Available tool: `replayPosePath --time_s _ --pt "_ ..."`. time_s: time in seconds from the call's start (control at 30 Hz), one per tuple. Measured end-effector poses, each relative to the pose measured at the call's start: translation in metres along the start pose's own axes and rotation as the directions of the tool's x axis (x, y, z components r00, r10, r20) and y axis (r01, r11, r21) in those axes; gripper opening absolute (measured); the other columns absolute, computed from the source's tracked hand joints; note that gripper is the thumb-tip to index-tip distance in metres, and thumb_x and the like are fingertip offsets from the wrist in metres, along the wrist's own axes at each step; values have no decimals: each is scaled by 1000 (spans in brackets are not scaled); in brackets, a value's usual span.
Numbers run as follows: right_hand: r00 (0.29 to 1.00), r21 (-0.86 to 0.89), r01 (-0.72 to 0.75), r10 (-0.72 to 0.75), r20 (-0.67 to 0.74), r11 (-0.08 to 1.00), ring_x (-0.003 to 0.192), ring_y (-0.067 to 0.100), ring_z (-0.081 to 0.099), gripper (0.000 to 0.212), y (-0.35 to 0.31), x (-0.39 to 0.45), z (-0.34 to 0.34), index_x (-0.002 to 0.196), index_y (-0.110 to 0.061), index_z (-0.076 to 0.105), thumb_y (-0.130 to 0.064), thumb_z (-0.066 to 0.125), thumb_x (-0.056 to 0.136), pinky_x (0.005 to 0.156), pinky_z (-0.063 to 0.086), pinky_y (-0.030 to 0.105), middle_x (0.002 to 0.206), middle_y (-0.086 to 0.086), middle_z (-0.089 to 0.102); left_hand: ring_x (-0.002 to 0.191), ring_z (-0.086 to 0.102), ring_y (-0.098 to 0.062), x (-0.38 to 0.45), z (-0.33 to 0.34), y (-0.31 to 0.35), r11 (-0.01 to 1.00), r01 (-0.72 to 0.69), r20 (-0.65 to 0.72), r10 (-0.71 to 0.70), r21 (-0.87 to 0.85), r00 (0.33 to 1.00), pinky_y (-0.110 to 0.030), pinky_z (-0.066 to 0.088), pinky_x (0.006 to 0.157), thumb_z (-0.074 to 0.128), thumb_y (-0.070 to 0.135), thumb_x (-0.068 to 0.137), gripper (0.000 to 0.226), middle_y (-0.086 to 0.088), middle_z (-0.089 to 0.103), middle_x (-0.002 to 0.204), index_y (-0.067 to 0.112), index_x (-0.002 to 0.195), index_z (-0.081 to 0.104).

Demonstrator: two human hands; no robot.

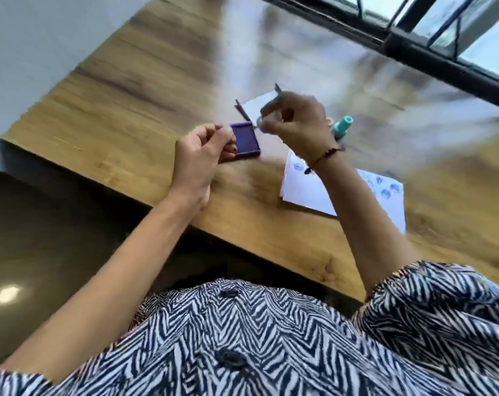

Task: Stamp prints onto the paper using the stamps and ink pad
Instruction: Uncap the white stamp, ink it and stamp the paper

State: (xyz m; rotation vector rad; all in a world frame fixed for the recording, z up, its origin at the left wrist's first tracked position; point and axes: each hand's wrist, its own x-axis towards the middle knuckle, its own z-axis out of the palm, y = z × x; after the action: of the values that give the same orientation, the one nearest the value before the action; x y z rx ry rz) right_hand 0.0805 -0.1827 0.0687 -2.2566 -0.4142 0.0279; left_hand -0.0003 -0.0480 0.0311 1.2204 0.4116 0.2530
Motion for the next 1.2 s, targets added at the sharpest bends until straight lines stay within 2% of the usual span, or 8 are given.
replayPosePath --time_s 0.13,0.27,0.33,0.47,0.57,0.7,1.0,1.2 --pt "935 337 -267 328 -138 903 52 1 52 14 37 -52 -45 81 -15 65 -5 69 73 46 43 16 64 3 59 65 65 -10 -18 29 -12 998 -34 351 12 57 936 -19 53 64 50 10 89 9 -2 67 75 17 85 54" --pt "906 313 -357 407 -112 880 58 11 56 14 48 -88 -54 80 -15 64 -3 67 76 60 52 30 63 7 59 94 66 -16 -40 39 -33 911 -185 585 -73 369 808 -28 49 84 45 26 88 15 -9 69 100 17 101 46" --pt "930 187 -326 350 -114 927 63 17 57 10 46 -93 -47 82 -14 66 -7 67 75 63 48 31 69 11 64 98 64 -10 -44 36 -37 857 -281 628 -62 432 776 -19 46 83 43 28 88 21 -6 69 105 15 103 46" --pt "982 -171 -170 152 -114 971 71 14 51 10 36 -87 -30 85 -6 67 -7 64 76 67 38 22 81 10 66 89 62 -6 -47 34 -34 799 -370 617 -1 474 787 -23 45 81 41 27 86 26 -3 70 102 8 103 48" --pt "989 -309 -145 136 -53 940 81 26 57 14 33 -83 -26 90 -7 67 -8 58 79 77 44 33 91 14 65 88 63 -13 -50 33 -31 779 -390 587 35 490 808 -32 46 83 40 27 85 31 -4 70 100 4 104 49" --pt "989 -400 -137 147 -5 906 90 35 57 17 31 -81 -23 95 -7 64 -10 53 83 79 46 43 99 16 61 92 65 -19 -53 32 -30 765 -389 564 42 513 825 -31 47 83 39 27 85 29 -5 71 97 5 101 50" --pt "997 -638 -27 66 37 770 84 40 58 22 33 -82 -6 96 -10 58 -25 56 80 61 39 37 102 15 58 80 63 -30 -52 28 -29 755 -369 526 38 542 850 -39 46 77 39 27 84 26 -15 72 85 8 98 51" --pt "996 -616 -19 69 58 788 79 39 58 16 33 -80 -4 89 -11 57 -23 55 79 58 35 36 96 15 55 79 63 -30 -53 29 -27 770 -329 501 14 547 866 -40 45 75 39 26 84 26 -15 72 83 7 96 52"
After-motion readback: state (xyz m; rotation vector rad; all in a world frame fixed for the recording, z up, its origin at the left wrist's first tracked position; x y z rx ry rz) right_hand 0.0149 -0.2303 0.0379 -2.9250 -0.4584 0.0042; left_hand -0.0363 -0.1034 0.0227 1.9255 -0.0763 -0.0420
